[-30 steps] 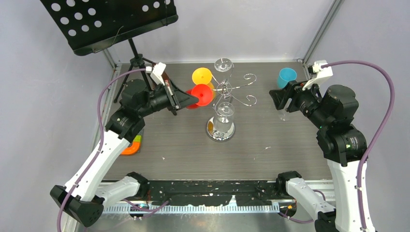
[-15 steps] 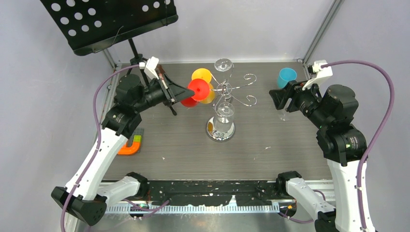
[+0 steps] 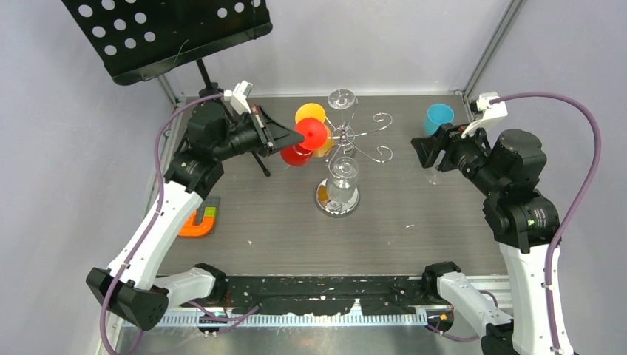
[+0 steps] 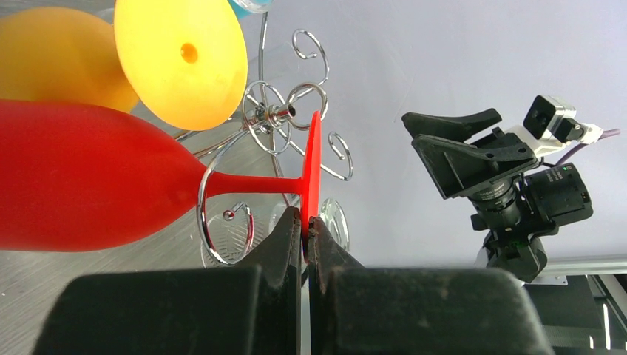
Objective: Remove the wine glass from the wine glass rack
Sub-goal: Pick up the wine glass from the wine rack.
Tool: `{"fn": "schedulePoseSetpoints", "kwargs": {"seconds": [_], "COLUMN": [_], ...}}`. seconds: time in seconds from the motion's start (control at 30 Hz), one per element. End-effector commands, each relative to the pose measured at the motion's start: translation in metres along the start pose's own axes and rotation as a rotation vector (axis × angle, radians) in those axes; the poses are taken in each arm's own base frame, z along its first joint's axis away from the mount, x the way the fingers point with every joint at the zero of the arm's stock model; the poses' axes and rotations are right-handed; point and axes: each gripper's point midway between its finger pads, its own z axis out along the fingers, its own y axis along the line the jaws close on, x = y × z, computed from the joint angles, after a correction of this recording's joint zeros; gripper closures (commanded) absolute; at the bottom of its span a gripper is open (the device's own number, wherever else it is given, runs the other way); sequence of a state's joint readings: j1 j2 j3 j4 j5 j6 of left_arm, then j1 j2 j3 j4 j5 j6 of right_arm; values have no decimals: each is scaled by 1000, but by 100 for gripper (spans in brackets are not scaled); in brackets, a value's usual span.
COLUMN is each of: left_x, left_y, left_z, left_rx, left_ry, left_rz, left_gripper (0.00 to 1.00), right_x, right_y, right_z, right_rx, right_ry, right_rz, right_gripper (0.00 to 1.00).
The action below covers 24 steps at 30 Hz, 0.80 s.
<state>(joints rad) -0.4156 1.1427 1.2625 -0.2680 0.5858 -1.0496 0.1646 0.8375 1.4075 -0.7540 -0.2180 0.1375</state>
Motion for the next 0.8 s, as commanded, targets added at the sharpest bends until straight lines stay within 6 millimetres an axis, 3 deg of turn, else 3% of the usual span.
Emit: {"fn": "schedulePoseSetpoints", "kwargs": {"seconds": [0.0,0.4,0.77], "left_x": [-4,18,45], "left_y": [-27,-22,-18], "left_z": [-4,-3,-13], "left_rx": [80,104,133], "left_ry": [27,152,251], "left_rz": [24,34,80], "left_gripper": [100,100,100], "right_x": [-12,-11,-14], "right_y": [2,3,5], "right_z": [1,1,0], "right_rx": [-10,-14,-18], "right_ry": [-57,-55,-58], "right_rz": [-14,-10,2], "right_gripper": [37,37,35]}}
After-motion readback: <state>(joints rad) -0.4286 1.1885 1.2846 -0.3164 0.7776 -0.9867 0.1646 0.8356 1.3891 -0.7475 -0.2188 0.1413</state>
